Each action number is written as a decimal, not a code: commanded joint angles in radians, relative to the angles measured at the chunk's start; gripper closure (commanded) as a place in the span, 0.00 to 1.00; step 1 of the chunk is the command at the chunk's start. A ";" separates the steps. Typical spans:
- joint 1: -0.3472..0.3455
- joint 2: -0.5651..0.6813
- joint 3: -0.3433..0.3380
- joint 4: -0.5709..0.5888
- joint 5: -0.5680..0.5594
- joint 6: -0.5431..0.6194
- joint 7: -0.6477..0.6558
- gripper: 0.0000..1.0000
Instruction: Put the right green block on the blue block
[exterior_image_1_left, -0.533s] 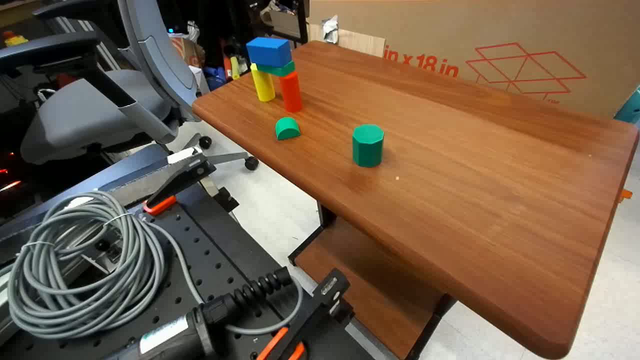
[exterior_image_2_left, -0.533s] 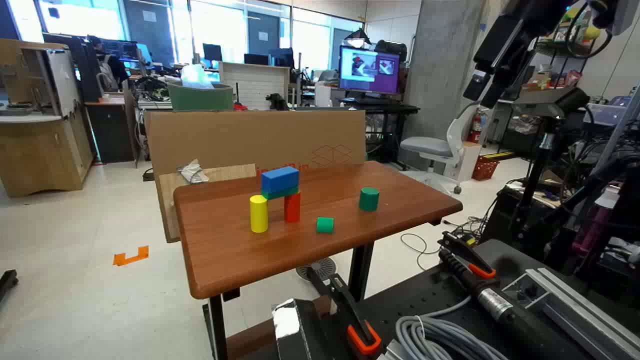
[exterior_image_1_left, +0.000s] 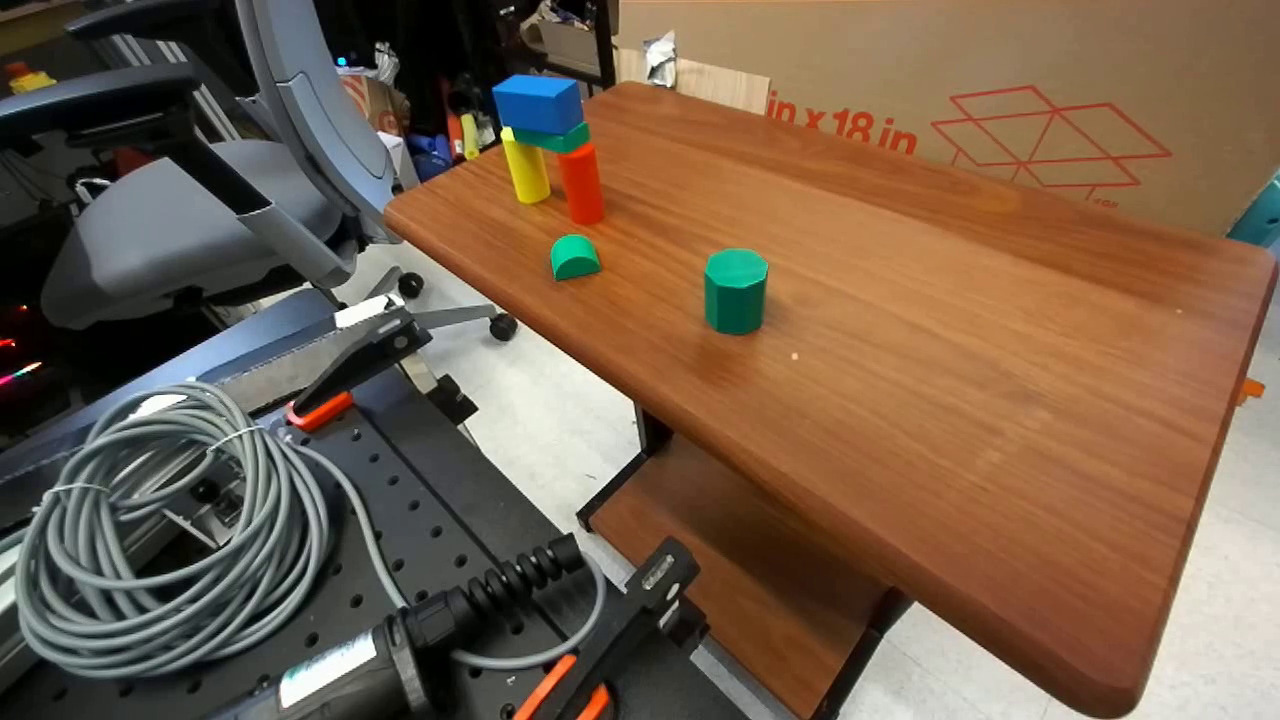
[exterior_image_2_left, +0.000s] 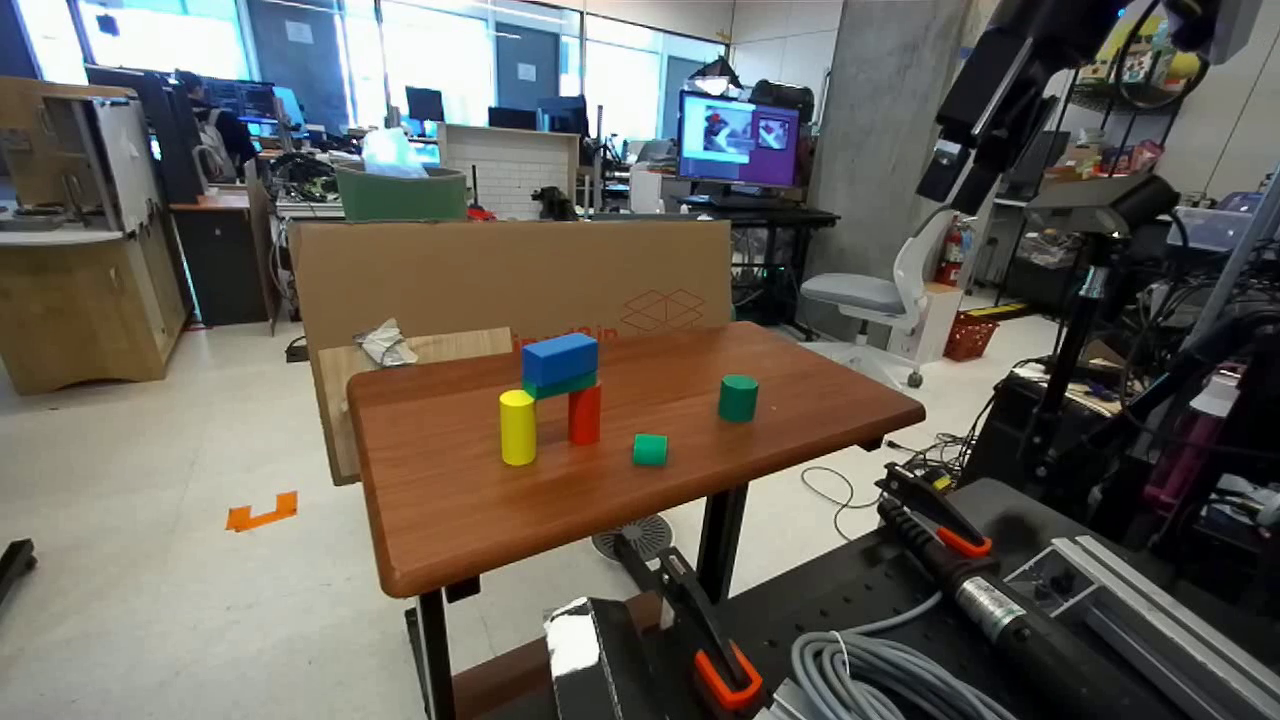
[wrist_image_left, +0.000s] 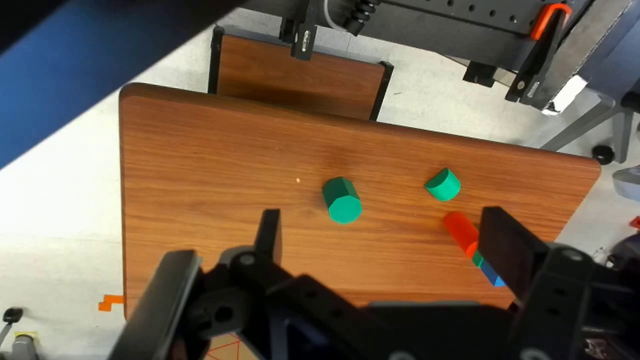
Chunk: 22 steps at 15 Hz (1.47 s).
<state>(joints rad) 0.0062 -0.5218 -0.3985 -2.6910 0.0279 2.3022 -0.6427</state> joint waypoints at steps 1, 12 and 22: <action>0.011 0.098 0.096 0.065 0.010 -0.031 0.048 0.00; 0.015 0.416 0.235 0.270 0.037 -0.012 0.201 0.00; 0.001 0.712 0.327 0.455 -0.023 -0.008 0.313 0.00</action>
<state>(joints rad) 0.0281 0.1049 -0.1096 -2.3166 0.0283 2.3007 -0.3831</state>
